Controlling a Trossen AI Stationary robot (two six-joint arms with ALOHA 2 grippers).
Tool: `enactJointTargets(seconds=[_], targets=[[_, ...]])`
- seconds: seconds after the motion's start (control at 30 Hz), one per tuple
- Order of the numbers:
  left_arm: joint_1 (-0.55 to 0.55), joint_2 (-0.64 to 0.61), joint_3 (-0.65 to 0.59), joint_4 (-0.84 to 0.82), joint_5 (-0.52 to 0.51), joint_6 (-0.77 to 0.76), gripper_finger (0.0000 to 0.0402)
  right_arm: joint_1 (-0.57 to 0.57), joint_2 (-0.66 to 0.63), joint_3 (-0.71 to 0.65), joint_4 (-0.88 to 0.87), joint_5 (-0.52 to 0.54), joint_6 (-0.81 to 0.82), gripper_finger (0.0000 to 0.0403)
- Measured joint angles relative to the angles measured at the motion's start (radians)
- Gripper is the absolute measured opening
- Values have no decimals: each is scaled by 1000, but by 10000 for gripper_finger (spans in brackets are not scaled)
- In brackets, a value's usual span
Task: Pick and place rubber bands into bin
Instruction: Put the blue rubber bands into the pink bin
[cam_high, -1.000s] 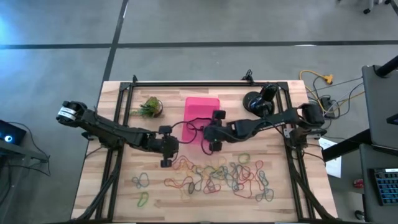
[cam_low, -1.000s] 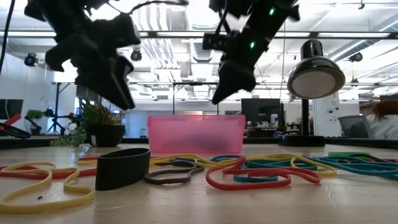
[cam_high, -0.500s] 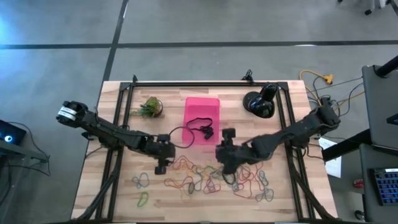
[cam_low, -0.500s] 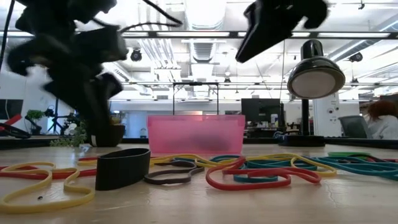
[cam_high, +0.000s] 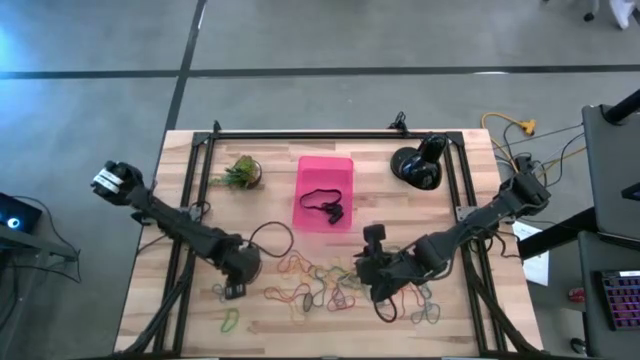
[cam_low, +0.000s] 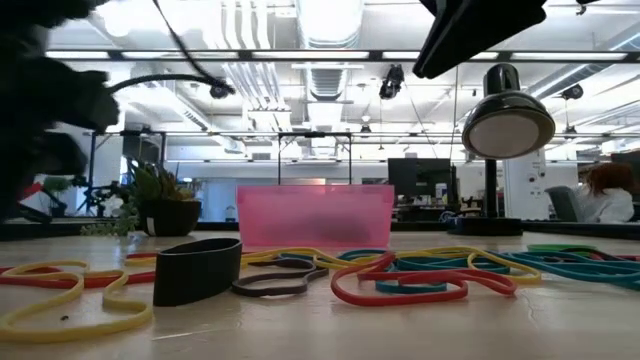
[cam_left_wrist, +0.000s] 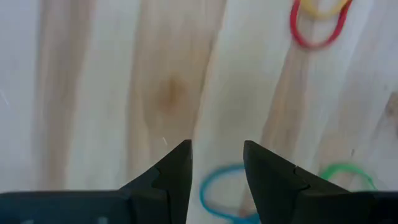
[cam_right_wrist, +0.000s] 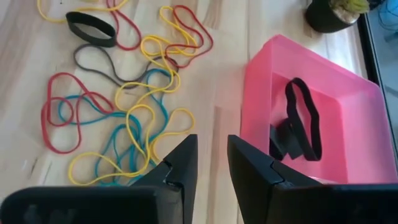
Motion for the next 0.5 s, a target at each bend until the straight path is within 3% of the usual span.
enactJointTargets(seconds=[0.33,0.5], targets=[[-156,1,-25,-38,-54,-271,128,0,0,-34,27,2,15,82],[-173,36,-31,-88,-60,-305,128,0,2,-52,47,2,21,74]])
